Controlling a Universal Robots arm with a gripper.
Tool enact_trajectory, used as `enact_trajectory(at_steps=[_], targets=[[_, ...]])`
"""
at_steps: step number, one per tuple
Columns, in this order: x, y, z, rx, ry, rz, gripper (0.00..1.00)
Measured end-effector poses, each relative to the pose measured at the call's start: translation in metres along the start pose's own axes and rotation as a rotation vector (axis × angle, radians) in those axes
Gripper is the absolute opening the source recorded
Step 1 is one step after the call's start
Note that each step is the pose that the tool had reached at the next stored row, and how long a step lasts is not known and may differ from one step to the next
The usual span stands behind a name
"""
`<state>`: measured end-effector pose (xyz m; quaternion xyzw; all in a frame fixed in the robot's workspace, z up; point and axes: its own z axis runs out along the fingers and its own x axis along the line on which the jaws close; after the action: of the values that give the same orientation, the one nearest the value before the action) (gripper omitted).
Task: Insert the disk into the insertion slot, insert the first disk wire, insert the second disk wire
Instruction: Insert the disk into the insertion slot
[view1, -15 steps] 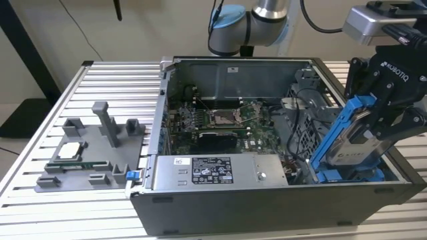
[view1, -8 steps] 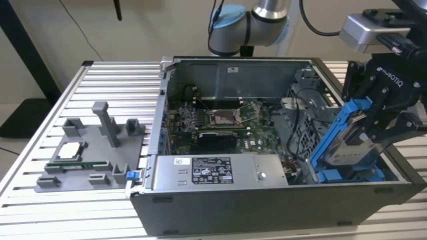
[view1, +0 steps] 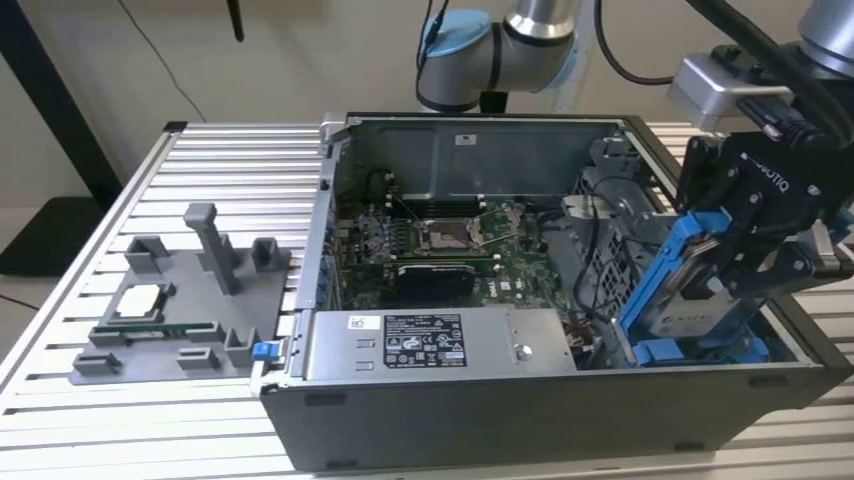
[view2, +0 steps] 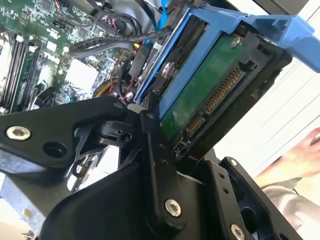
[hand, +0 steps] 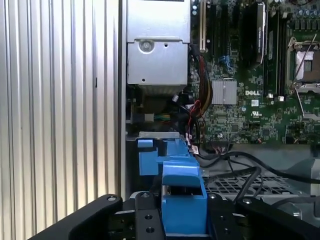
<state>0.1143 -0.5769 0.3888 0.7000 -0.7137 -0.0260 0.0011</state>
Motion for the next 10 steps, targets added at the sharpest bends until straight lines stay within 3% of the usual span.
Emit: enact_trajectory(at_steps=[2,10], targets=[[0.0001,-0.0001,0.0032,-0.0001,-0.0061,0.0,0.0],[0.0002,-0.0003,0.0064,0.0001,-0.0073,0.0,0.0]])
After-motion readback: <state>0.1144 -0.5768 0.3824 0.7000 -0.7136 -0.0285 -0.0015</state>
